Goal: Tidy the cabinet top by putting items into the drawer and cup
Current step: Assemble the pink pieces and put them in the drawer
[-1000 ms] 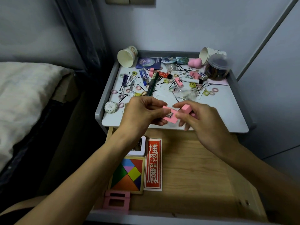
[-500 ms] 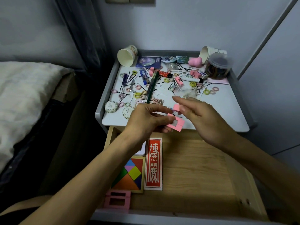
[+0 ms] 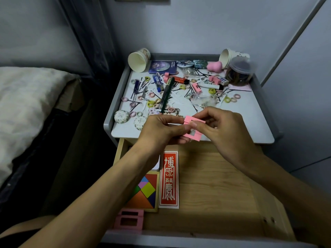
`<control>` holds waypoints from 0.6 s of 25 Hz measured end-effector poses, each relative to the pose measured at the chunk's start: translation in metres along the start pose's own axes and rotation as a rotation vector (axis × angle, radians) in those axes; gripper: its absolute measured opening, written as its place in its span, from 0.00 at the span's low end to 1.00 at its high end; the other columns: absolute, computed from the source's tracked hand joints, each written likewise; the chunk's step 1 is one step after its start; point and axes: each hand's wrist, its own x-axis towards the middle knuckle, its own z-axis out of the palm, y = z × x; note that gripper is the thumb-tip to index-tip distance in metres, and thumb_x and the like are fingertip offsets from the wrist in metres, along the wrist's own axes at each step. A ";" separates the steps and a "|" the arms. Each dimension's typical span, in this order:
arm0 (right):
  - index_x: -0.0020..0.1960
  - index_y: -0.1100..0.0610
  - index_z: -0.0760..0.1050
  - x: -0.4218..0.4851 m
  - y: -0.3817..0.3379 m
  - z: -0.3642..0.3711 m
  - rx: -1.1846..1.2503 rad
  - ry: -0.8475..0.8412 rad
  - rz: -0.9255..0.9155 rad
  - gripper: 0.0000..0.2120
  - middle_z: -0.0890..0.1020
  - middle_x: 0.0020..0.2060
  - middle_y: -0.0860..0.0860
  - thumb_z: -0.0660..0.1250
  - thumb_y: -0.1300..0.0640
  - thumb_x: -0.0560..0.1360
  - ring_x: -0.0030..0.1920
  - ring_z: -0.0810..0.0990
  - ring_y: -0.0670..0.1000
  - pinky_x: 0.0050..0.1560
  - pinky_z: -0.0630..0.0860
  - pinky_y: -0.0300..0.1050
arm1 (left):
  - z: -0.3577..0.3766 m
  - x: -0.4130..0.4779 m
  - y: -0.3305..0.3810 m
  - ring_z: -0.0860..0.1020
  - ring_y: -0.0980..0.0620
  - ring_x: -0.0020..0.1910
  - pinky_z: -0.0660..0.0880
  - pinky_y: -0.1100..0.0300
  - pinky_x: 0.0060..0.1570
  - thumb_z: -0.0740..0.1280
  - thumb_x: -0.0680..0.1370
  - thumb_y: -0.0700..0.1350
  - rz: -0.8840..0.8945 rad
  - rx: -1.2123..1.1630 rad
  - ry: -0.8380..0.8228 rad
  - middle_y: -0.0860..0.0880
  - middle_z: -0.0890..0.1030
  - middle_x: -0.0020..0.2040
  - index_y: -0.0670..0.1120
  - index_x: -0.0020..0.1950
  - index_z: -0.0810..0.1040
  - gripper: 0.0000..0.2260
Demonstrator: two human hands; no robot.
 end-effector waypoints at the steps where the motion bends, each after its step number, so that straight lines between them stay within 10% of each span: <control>1: 0.51 0.52 0.83 0.001 0.000 -0.001 -0.007 -0.005 -0.013 0.07 0.83 0.40 0.43 0.72 0.54 0.74 0.41 0.80 0.43 0.42 0.77 0.39 | 0.000 0.000 0.000 0.82 0.50 0.32 0.82 0.62 0.39 0.71 0.74 0.34 -0.004 -0.010 0.007 0.39 0.85 0.42 0.36 0.53 0.83 0.08; 10: 0.65 0.57 0.77 0.001 0.003 -0.002 -0.195 -0.097 -0.198 0.26 0.78 0.50 0.48 0.78 0.55 0.68 0.48 0.76 0.43 0.47 0.72 0.26 | -0.009 0.004 0.003 0.81 0.50 0.31 0.81 0.63 0.37 0.71 0.73 0.35 -0.035 -0.025 0.040 0.39 0.85 0.42 0.36 0.50 0.83 0.07; 15: 0.65 0.60 0.76 -0.002 0.006 0.003 -0.296 -0.104 -0.314 0.30 0.78 0.51 0.52 0.80 0.56 0.66 0.49 0.77 0.47 0.47 0.78 0.38 | -0.014 0.001 0.007 0.81 0.50 0.30 0.81 0.64 0.35 0.71 0.73 0.35 -0.052 -0.019 0.040 0.39 0.85 0.42 0.38 0.47 0.83 0.05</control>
